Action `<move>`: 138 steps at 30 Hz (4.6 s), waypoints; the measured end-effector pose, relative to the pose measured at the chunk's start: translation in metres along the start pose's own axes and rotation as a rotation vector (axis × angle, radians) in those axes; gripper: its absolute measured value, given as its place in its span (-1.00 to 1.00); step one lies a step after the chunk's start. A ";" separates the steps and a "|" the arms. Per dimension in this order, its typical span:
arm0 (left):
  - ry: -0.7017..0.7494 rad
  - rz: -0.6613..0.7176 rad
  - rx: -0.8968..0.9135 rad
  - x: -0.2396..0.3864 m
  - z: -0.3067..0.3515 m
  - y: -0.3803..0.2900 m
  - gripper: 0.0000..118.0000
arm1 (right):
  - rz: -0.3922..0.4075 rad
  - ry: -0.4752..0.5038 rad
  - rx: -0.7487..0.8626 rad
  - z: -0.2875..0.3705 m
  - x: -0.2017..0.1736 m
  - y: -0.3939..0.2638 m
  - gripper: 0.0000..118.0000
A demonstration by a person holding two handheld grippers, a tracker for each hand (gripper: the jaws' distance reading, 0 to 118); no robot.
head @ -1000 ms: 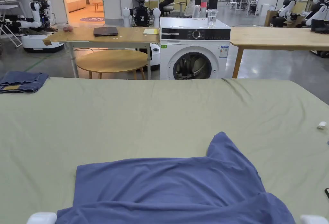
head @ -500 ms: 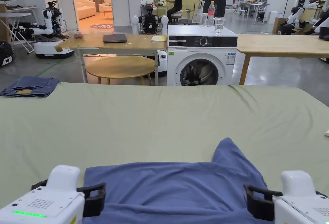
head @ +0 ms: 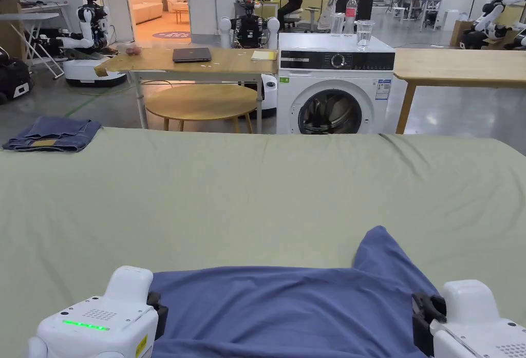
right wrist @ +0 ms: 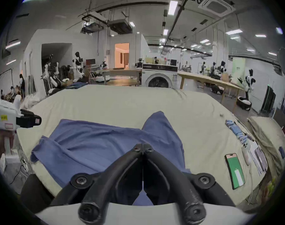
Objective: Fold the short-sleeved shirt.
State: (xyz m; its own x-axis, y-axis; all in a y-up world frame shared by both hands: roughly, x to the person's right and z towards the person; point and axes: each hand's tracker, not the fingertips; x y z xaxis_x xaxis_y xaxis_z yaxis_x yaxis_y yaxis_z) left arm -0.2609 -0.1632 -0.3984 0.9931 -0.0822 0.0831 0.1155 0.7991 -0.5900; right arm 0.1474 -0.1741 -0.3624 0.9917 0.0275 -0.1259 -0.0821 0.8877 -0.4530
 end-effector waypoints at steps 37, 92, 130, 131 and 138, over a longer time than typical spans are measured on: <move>-0.013 -0.028 -0.099 -0.033 -0.088 0.068 -0.97 | -0.074 0.009 -0.287 -0.144 0.112 0.051 -1.00; -0.215 0.568 -0.012 -0.122 0.049 -0.096 0.95 | 0.031 -0.035 0.239 0.052 -0.035 0.019 -0.93; -0.005 -0.629 0.176 0.160 0.034 -0.086 -0.90 | 0.037 -0.029 0.187 0.056 -0.039 -0.003 -0.93; 0.004 -0.628 0.147 0.173 0.026 -0.090 -0.91 | 0.028 -0.030 0.181 0.057 -0.037 -0.005 -0.93; -0.089 -0.412 0.043 0.153 0.016 -0.064 0.67 | -0.013 -0.024 0.157 0.067 -0.025 -0.012 -0.93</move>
State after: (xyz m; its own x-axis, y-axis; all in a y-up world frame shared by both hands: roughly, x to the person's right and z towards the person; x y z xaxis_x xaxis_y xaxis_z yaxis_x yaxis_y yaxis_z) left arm -0.1169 -0.2173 -0.3348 0.8586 -0.3497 0.3749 0.4996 0.7348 -0.4588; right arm 0.1306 -0.1548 -0.2951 0.9948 0.0253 -0.0990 -0.0551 0.9488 -0.3111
